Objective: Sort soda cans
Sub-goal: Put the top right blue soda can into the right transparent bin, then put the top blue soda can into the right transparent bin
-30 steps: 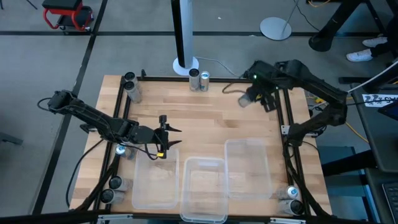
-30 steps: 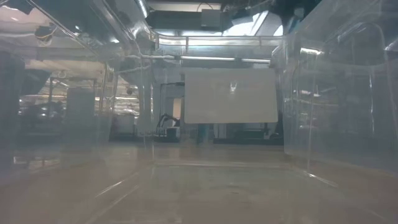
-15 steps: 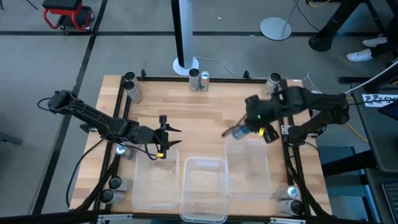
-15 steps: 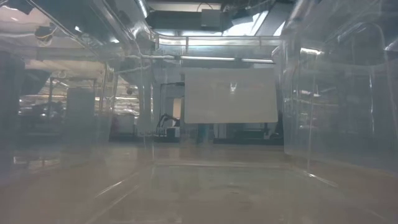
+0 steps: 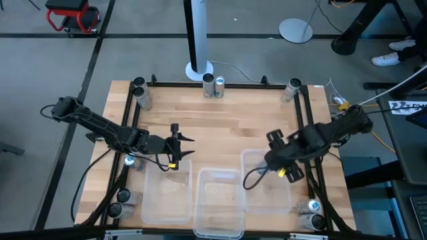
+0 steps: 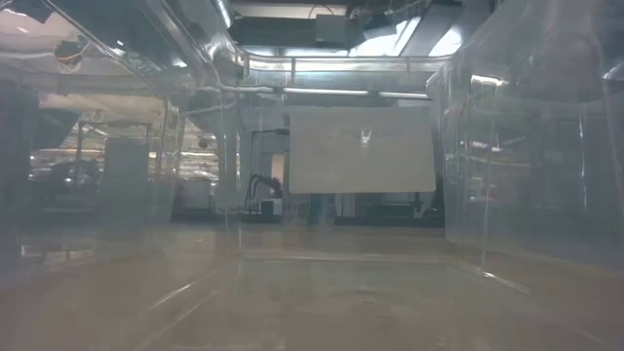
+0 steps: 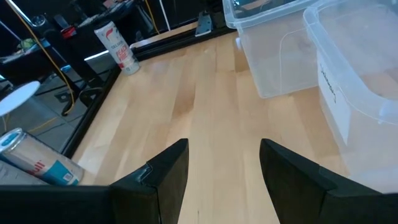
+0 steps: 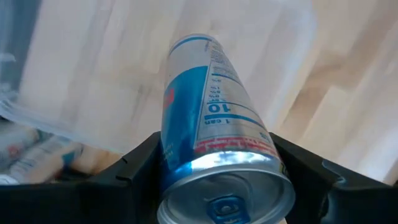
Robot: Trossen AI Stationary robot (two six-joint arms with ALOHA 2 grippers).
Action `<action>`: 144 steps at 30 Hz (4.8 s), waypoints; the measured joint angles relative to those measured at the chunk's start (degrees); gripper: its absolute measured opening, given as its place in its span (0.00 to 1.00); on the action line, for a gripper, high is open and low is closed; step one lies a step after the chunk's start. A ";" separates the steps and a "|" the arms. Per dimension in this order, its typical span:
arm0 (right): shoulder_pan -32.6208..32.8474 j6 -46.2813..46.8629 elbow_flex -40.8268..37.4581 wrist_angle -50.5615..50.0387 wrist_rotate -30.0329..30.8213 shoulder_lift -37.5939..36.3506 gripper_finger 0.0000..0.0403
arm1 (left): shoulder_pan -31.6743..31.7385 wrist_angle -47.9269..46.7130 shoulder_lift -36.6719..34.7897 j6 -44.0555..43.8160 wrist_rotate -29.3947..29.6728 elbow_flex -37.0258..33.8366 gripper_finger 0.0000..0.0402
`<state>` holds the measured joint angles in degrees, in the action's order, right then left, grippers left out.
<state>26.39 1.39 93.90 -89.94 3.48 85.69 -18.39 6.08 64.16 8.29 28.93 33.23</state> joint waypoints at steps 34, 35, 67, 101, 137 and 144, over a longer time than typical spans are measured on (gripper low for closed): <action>-6.95 -7.74 -23.95 5.88 0.77 1.49 0.60 | -0.11 0.05 0.00 -2.60 0.00 0.00 0.47; -6.95 -7.72 -23.95 6.24 1.25 1.49 0.60 | -0.11 0.04 0.00 -2.74 0.00 0.00 0.47; -6.93 -8.83 -25.50 9.84 1.00 1.44 0.80 | -0.11 -0.67 0.00 -3.34 0.00 0.02 0.47; -15.47 -35.04 -4.36 14.11 30.52 1.47 0.80 | 1.86 -0.67 0.00 -5.02 0.00 0.07 0.50; -23.38 -50.76 -7.84 24.13 37.38 -4.07 0.80 | 24.68 -22.57 4.23 -3.79 -10.92 23.76 0.72; -19.82 -48.38 -25.40 35.44 40.72 -17.78 0.80 | 34.06 -35.59 16.76 -0.45 -14.97 43.68 0.72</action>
<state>6.57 -46.99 68.50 -54.50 44.20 67.91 15.67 -29.51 80.92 7.84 13.96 76.91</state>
